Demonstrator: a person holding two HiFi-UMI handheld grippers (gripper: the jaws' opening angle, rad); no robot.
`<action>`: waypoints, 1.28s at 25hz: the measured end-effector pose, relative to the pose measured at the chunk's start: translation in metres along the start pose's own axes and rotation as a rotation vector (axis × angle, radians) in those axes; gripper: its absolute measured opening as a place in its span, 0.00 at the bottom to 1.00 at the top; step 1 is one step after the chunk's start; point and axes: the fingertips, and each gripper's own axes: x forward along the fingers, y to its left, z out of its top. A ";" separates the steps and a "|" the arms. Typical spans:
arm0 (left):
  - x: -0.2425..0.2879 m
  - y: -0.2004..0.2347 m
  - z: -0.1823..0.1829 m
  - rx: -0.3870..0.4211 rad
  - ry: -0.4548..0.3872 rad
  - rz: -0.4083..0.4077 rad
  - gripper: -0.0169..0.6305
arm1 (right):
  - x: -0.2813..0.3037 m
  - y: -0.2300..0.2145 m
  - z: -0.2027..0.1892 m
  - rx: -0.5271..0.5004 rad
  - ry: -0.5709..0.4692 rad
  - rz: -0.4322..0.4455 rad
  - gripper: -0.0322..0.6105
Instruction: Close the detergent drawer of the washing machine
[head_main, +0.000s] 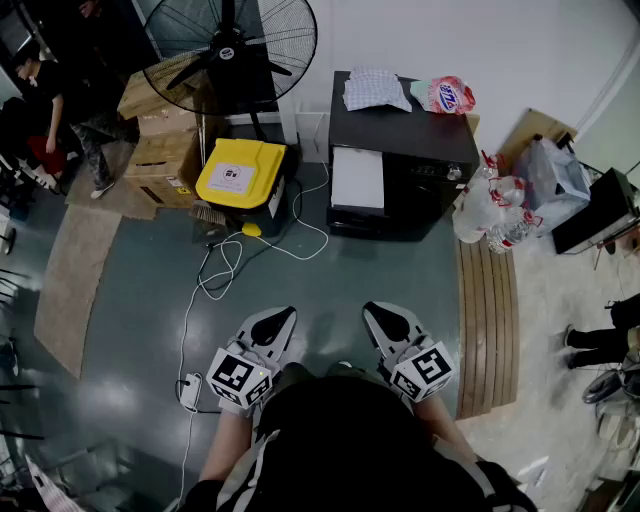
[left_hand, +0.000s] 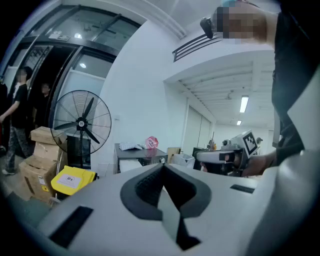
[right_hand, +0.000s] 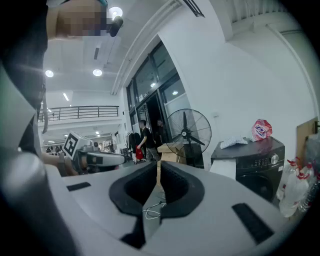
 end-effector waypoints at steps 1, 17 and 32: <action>0.004 -0.002 0.000 -0.003 -0.001 0.005 0.04 | -0.001 -0.004 0.001 -0.002 0.002 0.009 0.10; 0.020 0.086 -0.015 -0.045 0.004 0.063 0.04 | 0.101 -0.020 -0.006 0.051 0.022 0.102 0.10; 0.018 0.301 0.012 -0.058 0.010 -0.094 0.04 | 0.315 0.003 0.030 -0.013 0.084 -0.030 0.10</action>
